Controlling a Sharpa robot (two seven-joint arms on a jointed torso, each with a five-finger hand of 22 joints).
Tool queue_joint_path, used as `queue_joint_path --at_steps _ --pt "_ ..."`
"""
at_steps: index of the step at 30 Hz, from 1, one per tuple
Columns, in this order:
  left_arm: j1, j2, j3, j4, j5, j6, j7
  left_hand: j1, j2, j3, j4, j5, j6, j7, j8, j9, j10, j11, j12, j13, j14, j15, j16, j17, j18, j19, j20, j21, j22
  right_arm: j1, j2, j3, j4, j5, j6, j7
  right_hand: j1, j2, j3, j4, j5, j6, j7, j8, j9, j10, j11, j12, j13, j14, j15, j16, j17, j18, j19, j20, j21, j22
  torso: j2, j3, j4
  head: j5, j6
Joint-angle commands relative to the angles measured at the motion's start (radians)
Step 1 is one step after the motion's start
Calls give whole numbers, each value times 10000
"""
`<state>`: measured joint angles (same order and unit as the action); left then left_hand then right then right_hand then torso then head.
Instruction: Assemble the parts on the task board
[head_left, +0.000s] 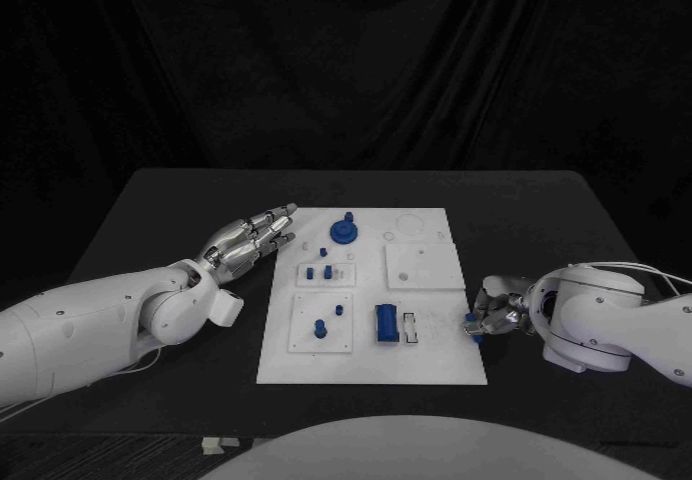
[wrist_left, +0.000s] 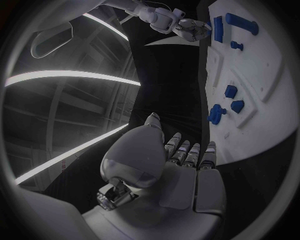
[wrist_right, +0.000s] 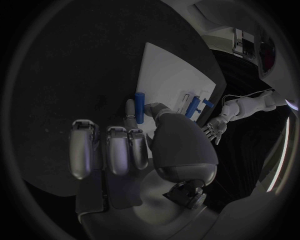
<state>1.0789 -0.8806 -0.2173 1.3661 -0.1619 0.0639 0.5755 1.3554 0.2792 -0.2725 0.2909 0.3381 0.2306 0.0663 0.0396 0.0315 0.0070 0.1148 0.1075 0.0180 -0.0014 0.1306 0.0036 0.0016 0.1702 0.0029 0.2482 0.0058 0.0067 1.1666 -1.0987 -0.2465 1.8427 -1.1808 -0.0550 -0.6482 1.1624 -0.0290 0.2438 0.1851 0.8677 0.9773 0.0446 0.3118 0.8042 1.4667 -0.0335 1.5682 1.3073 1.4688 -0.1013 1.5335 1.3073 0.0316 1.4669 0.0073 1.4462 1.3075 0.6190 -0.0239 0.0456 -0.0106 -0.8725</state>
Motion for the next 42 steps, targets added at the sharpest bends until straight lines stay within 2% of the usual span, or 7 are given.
queue_joint_path --at_steps 1,7,13,18,22,30,42 --pt "-18 3 10 23 47 97 105 123 -13 43 -6 45 -8 -6 34 2 17 71 34 8 14 48 -36 -16 106 14 83 -14 10 -43 -100 -17 125 -42 -578 120 -219 -28 1247 -970 356 151 -82 223 212 1041 -7 26 2635 801 -47 -8 1426 19 436 -4 -3 2193 2 -2 2 25 -2" --pt "-21 -2 10 24 47 73 95 138 -4 54 -10 63 0 13 36 3 23 82 56 11 14 48 -36 -16 107 15 84 -13 11 100 -415 -15 471 -32 -886 60 -569 -121 1593 -1051 406 146 -126 495 474 1041 -47 26 2635 802 -81 -7 1425 17 440 -34 9 2196 1 -3 -1 72 -2" --pt "-21 -2 10 15 47 62 87 145 -4 58 -13 69 7 20 37 5 27 88 76 14 14 47 -36 -16 107 16 84 -13 12 614 -584 -14 849 289 -988 -58 -794 -174 1678 -1048 206 118 -155 600 584 1041 -71 26 2635 804 -94 -3 1433 12 448 -46 27 2201 0 -4 1 79 -2" --pt "-22 44 10 -11 47 68 87 156 -5 62 -15 77 9 33 38 5 31 92 86 16 14 46 -36 -16 107 16 85 -12 13 930 -462 -13 1062 893 -989 -163 -1003 -242 1702 -1041 -53 73 -173 661 655 1041 -87 26 2635 802 -100 -5 1425 8 454 -54 40 2205 1 -4 1 57 -2" --pt "-22 84 10 -27 47 86 86 162 -7 65 -18 85 10 37 38 5 32 95 82 15 14 46 -36 -16 108 16 86 -12 13 1005 -157 -13 1000 1538 -864 -204 -1109 -258 1706 -1028 -186 48 -180 681 681 1041 -91 26 2635 797 -107 -14 1397 14 443 -59 19 2197 2 -5 0 81 -2" --pt "-22 114 10 -30 47 90 88 173 -10 69 -23 101 17 44 39 6 33 98 83 15 14 49 -36 -16 108 15 87 -14 10 782 568 -15 584 2128 -675 -221 -1395 -305 1651 -1003 -931 -62 -188 722 746 1041 -99 26 2635 778 -99 -49 1298 40 387 -56 -87 2160 0 -11 5 85 -2" --pt "-22 117 11 -15 47 93 80 184 -16 72 -24 111 13 51 38 6 34 99 86 15 14 48 -36 -16 108 15 87 -13 11 252 1395 -15 -23 2255 -973 32 -1543 -358 1604 -952 -925 -96 -187 714 745 1041 -103 26 2635 774 -81 -57 1279 45 374 -45 -112 2152 2 -5 1 193 -2"
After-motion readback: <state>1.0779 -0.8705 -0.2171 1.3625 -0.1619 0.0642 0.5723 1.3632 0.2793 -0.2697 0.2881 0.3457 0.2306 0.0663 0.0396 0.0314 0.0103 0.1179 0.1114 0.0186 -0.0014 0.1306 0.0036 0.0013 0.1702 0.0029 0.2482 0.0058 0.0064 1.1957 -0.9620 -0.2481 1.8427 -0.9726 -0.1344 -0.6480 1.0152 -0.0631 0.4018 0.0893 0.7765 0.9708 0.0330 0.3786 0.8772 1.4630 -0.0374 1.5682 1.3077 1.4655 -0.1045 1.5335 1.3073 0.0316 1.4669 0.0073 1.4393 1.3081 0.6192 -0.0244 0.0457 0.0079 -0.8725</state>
